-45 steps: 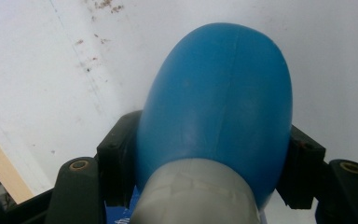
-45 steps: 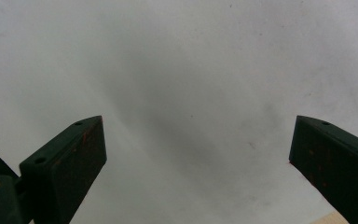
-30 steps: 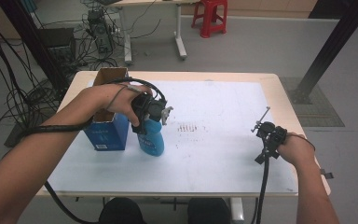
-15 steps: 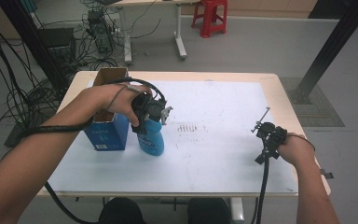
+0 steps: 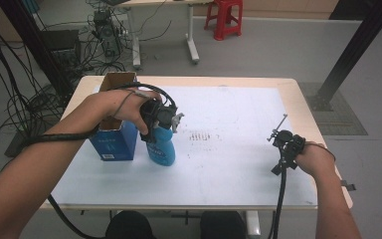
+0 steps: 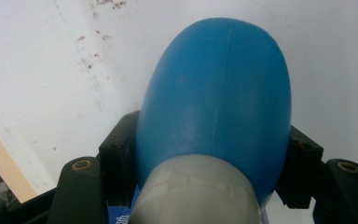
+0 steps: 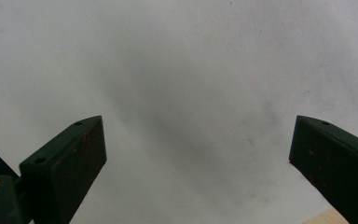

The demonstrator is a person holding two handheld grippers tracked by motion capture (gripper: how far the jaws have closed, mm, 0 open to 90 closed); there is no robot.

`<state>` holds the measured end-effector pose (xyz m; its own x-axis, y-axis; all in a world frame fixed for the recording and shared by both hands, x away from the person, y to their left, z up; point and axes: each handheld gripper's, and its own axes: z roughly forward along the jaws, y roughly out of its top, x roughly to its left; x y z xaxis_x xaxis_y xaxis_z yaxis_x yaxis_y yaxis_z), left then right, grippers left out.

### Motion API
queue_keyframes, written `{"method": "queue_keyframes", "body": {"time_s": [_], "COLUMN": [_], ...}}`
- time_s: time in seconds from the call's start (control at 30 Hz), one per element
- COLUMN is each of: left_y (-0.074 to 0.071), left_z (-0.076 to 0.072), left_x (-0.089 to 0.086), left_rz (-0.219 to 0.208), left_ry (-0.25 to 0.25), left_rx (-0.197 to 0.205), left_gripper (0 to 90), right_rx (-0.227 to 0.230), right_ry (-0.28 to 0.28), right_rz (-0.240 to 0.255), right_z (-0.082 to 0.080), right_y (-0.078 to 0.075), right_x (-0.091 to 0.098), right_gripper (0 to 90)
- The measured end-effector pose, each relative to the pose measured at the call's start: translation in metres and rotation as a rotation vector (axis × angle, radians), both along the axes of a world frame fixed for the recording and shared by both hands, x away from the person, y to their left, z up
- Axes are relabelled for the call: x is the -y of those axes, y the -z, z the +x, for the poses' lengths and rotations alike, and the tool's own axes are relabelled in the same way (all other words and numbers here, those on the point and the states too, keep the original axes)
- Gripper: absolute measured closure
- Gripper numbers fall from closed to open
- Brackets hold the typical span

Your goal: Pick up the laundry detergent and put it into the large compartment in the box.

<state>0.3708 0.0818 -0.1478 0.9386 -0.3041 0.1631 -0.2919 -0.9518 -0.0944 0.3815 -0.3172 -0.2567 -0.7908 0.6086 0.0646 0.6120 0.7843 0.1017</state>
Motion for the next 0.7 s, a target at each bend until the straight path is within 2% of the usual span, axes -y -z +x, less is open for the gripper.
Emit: {"method": "queue_keyframes", "body": {"time_s": [0.7], "left_y": [0.0002], "left_z": [-0.0007], "left_x": [-0.0006], "left_rz": [-0.002], "left_ry": [-0.003], "left_rx": [0.003], "left_gripper": [36.2], "right_rx": [0.002], "right_ry": [-0.004], "right_rz": [0.003], "right_z": [0.0000], "right_y": [0.0006], "right_x": [-0.0007], "right_gripper": [3.5]}}
